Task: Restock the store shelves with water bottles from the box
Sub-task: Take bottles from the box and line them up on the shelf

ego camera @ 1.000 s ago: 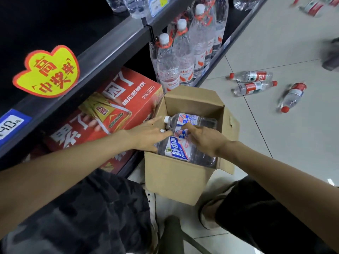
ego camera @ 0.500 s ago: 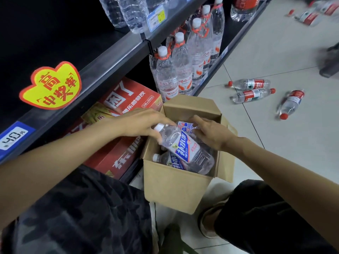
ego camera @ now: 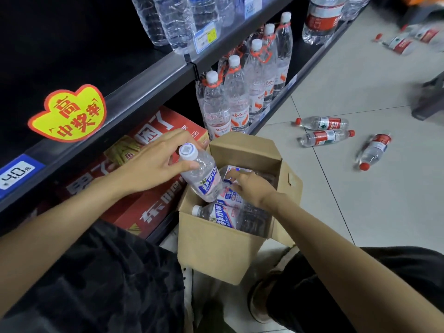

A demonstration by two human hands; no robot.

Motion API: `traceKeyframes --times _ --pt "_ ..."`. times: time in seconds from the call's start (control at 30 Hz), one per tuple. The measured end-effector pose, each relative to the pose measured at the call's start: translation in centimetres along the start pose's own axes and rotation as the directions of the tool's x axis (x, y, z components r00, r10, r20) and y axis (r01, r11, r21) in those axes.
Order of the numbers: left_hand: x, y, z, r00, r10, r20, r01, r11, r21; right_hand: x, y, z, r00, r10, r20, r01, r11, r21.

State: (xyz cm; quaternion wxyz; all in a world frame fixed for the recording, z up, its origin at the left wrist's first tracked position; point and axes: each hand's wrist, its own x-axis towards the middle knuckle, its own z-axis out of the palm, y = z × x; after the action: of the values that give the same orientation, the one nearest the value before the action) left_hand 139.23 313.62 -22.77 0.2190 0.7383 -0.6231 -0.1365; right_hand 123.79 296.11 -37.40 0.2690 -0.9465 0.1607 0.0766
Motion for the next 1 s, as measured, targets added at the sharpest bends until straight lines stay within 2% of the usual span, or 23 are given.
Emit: traceKeyframes --times 0.1,0.27,0.33,0.5,0.67,0.83,1.0 --pt "0.6 0.8 -1.0 0.999 -0.015 -0.036 0.017 0.998 0.055 1.0 -0.3 1.2 0.997 0.012 0.08 -0.003 0.993 -0.116" --pt "1.1 1.4 -3.7 0.995 -0.023 -0.093 0.025 0.999 0.025 3.0 -1.6 2.6 0.992 -0.078 0.101 0.098 0.971 -0.216" --pt "0.9 1.2 -4.5 0.993 -0.019 -0.116 0.022 0.999 0.025 3.6 -2.4 3.4 0.995 -0.047 0.089 0.065 0.976 -0.21" --pt "0.3 0.5 -5.4 0.986 -0.078 -0.145 0.087 0.994 0.063 4.8 -3.9 5.5 0.996 0.061 0.063 -0.032 0.925 -0.378" --pt "-0.4 0.4 -5.2 0.985 -0.097 -0.144 0.109 0.991 0.075 5.7 -3.8 5.1 0.996 0.066 0.06 -0.033 0.898 -0.438" --pt "-0.4 1.0 -5.2 0.986 -0.085 -0.143 0.094 0.994 0.061 5.7 -4.2 5.2 0.994 0.106 0.033 -0.083 0.908 -0.411" --pt "-0.8 1.3 -6.1 0.984 -0.079 -0.157 0.088 0.995 0.054 5.3 -5.5 5.5 0.987 0.156 -0.021 -0.156 0.943 -0.294"
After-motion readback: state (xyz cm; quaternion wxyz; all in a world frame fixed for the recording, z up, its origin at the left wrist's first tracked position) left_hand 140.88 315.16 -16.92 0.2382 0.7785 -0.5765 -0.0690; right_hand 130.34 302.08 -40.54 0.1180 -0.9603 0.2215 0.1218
